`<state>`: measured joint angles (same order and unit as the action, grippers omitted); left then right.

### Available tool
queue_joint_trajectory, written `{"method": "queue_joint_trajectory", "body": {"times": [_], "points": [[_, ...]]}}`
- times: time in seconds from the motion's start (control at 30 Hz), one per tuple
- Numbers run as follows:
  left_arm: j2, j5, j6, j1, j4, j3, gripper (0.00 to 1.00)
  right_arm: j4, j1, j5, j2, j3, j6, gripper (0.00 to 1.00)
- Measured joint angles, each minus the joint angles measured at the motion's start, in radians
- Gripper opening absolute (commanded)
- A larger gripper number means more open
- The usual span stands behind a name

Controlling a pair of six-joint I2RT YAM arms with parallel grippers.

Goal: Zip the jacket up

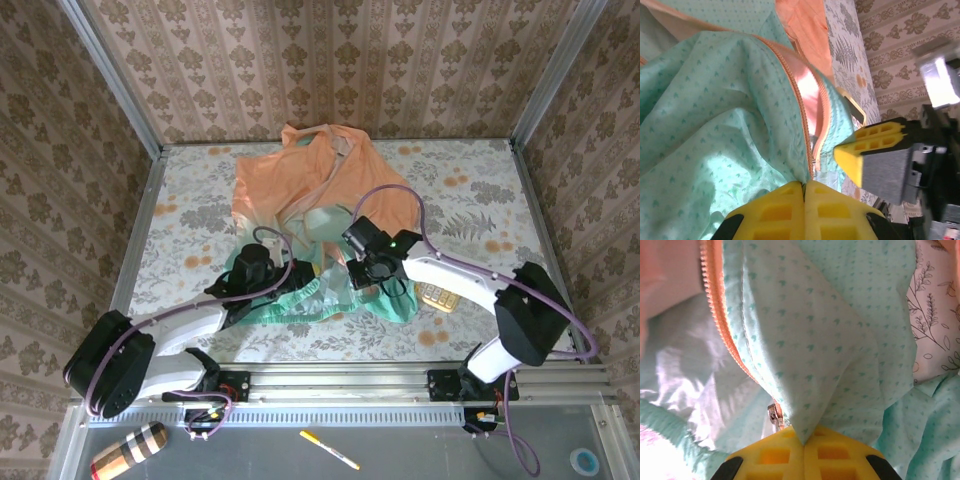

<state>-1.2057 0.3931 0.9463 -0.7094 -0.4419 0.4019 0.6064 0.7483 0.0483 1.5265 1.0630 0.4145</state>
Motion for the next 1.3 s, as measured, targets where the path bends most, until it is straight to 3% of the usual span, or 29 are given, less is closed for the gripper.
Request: {"method": "queue_joint_trajectory", "body": {"times": [0.43, 0.5, 1.0, 1.13, 1.3], "points": [[-0.192, -0.039, 0.003, -0.106, -0.084, -0.001, 0.0, -0.102, 0.0, -0.237, 0.007, -0.026, 0.062, 0.07], [-0.226, -0.052, 0.006, -0.12, -0.114, -0.003, 0.0, -0.126, 0.0, -0.261, 0.019, -0.042, 0.081, 0.12], [-0.317, -0.088, 0.031, -0.148, -0.203, -0.01, 0.0, -0.201, 0.003, -0.303, 0.096, -0.1, 0.174, 0.28], [-0.318, -0.089, 0.031, -0.148, -0.2, -0.01, 0.0, -0.208, 0.005, -0.302, 0.126, -0.101, 0.188, 0.26], [-0.317, -0.091, 0.031, -0.146, -0.202, -0.01, 0.0, -0.207, 0.005, -0.292, 0.137, -0.101, 0.193, 0.04]]}}
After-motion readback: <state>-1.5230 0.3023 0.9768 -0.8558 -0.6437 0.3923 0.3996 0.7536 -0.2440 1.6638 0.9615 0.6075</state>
